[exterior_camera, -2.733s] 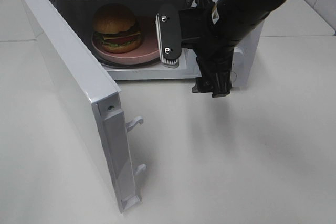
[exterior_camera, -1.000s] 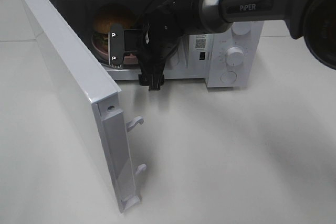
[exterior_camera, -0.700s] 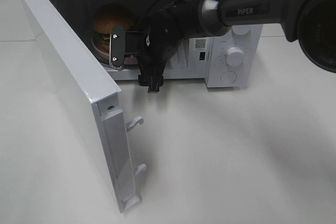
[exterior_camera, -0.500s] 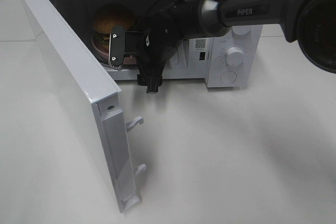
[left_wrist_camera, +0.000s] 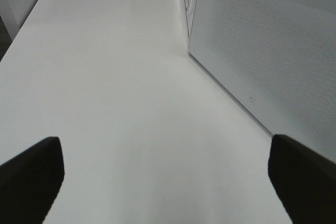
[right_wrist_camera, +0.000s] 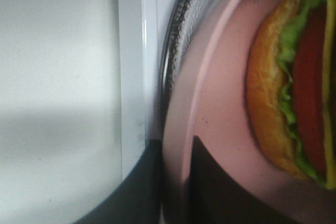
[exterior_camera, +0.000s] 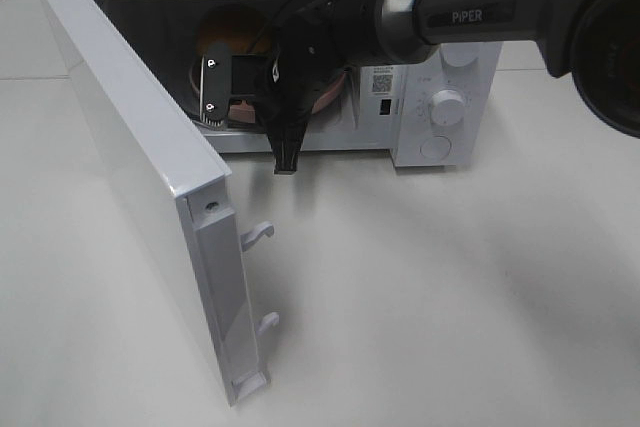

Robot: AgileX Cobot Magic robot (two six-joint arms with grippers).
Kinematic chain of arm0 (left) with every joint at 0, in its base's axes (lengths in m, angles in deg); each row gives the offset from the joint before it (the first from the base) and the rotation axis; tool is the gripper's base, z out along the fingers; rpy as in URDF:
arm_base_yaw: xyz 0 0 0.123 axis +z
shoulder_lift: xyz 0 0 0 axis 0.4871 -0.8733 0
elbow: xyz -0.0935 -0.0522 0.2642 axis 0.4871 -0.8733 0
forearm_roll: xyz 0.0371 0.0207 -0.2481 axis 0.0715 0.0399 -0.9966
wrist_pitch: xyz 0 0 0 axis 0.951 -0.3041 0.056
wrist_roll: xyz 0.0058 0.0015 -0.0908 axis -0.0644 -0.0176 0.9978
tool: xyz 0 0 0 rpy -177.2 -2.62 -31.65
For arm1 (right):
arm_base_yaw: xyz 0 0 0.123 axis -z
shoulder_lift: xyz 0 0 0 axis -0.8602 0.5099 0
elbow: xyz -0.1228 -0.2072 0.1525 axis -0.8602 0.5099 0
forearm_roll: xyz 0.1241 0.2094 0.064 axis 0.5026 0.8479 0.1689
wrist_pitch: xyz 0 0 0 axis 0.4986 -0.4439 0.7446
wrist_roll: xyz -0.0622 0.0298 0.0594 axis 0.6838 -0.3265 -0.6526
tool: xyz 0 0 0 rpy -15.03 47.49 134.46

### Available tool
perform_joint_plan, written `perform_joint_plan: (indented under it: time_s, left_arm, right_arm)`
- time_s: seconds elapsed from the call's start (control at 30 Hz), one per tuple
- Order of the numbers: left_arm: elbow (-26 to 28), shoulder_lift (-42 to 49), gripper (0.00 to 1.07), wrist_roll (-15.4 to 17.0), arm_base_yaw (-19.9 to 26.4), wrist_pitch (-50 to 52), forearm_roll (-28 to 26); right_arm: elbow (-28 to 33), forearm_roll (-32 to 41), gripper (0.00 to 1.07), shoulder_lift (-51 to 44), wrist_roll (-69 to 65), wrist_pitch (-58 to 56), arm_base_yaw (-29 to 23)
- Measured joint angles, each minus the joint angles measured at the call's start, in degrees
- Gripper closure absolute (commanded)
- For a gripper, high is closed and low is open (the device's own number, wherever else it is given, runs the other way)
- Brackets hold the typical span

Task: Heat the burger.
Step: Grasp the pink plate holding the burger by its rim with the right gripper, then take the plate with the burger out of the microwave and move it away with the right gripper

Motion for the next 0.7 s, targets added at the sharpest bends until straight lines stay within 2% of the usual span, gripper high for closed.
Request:
perform_joint_plan:
  time_s: [0.3,0.53,0.7]
  left_arm:
    - [0.00,0.00,0.09,0.00,0.00,0.00,0.00]
    - [0.00,0.00,0.09,0.00,0.00,0.00,0.00]
    - [0.00,0.00,0.09,0.00,0.00,0.00,0.00]
  right_arm:
    - [-0.17,0.40,1.07,-0.52,0.63,-1.83,-0.23]
    - [0.00,6.19,1.07,-3.38,9.11,-8.65,-0.29]
    - [0.17,7.22,1.07,-4.64,11.75,-11.52,-0.29]
